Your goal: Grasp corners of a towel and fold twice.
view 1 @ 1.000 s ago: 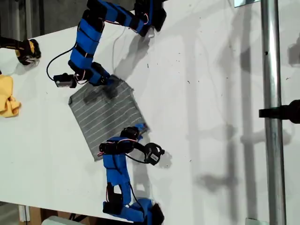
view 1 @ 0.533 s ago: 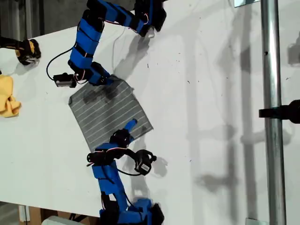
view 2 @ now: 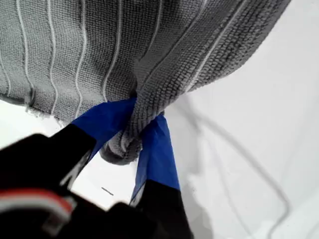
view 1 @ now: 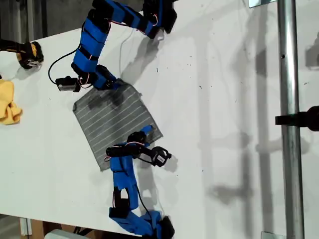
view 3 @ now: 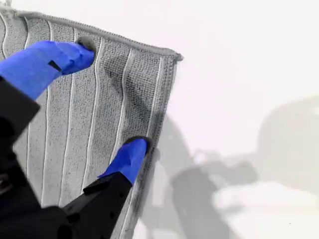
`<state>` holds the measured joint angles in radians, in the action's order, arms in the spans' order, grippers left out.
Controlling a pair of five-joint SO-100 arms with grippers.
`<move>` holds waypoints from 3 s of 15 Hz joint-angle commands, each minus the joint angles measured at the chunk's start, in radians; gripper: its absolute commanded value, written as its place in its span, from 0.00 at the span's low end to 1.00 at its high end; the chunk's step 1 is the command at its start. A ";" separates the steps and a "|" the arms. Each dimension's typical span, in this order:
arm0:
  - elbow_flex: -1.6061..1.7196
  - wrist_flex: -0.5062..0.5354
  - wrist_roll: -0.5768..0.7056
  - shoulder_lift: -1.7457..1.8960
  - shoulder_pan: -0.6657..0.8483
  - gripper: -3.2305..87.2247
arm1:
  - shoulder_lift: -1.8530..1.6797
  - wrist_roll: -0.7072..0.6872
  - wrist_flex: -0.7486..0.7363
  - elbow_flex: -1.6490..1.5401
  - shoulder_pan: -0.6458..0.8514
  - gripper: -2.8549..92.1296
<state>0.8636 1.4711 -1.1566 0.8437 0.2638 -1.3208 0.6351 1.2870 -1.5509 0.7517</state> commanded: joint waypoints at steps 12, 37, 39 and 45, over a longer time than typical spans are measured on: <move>-0.046 0.040 -0.041 -0.075 -0.032 0.03 | -0.106 0.012 0.011 0.101 -0.038 0.03; 0.327 0.176 -0.094 0.471 -0.359 0.03 | -0.474 0.278 0.313 -0.109 -0.595 0.03; 0.391 0.175 -0.051 0.569 -0.262 0.03 | -0.509 0.222 0.298 -0.080 -0.491 0.03; 0.598 0.104 0.121 0.669 0.066 0.03 | -0.419 0.009 0.155 -0.015 -0.156 0.03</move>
<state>1.4358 1.5708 -1.0661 1.4696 0.2562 -1.7426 0.6888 1.4557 -1.6183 0.5077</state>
